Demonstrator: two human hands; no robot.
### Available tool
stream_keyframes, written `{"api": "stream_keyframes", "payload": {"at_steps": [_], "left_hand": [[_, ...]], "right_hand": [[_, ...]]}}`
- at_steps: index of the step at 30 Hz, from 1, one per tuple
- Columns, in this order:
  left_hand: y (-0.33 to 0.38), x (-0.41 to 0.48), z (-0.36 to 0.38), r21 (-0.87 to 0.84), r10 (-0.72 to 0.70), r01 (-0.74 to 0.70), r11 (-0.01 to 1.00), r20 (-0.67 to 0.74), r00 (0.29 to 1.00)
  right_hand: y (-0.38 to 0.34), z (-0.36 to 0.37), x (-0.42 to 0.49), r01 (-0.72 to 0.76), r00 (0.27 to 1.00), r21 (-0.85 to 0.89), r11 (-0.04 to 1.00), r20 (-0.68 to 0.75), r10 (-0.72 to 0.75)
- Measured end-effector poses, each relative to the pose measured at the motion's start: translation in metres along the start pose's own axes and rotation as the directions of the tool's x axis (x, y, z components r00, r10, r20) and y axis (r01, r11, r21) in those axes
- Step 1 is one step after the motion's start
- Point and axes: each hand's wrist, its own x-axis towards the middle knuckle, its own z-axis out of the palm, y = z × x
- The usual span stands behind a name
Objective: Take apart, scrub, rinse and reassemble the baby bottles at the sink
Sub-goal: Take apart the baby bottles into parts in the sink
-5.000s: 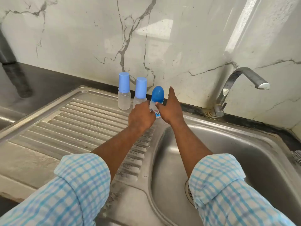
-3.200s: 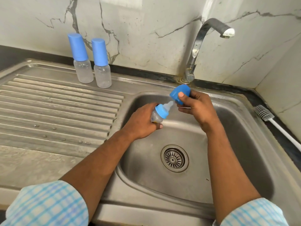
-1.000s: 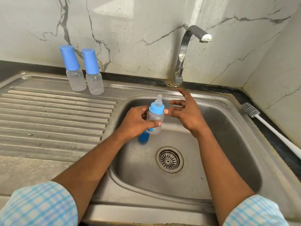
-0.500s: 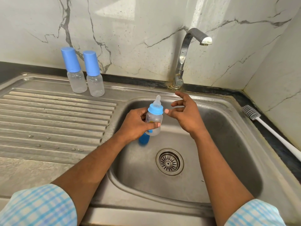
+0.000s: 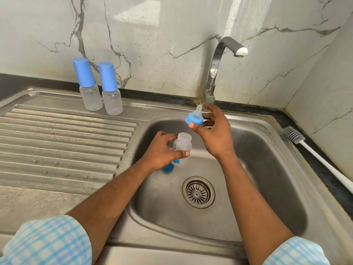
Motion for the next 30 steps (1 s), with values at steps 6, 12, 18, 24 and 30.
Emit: {"api": "stream_keyframes", "payload": {"at_steps": [6,12,18,24,30], "left_hand": [[0.001,0.031,0.021,0.364,-0.089,0.070,0.929,0.035,0.995],[-0.001,0.061,0.046,0.578,-0.105,0.029,0.815,0.098,0.990],[-0.019,0.066,0.058,0.702,-0.191,0.011,0.712,0.179,0.965],[-0.022,0.066,0.060,0.691,-0.194,0.031,0.723,0.160,0.968],[-0.003,0.053,0.051,0.698,-0.239,0.036,0.715,0.196,0.951]], "right_hand": [[0.006,0.000,0.001,0.027,0.994,-0.274,0.961,-0.092,-0.054],[0.007,0.004,0.003,0.067,0.986,-0.371,0.926,-0.119,-0.119],[0.009,0.005,0.007,0.044,0.990,-0.390,0.920,-0.110,-0.094],[0.011,0.005,0.007,0.043,0.989,-0.401,0.915,-0.111,-0.095],[0.016,0.006,0.008,0.054,0.992,-0.386,0.921,-0.086,-0.095]]}}
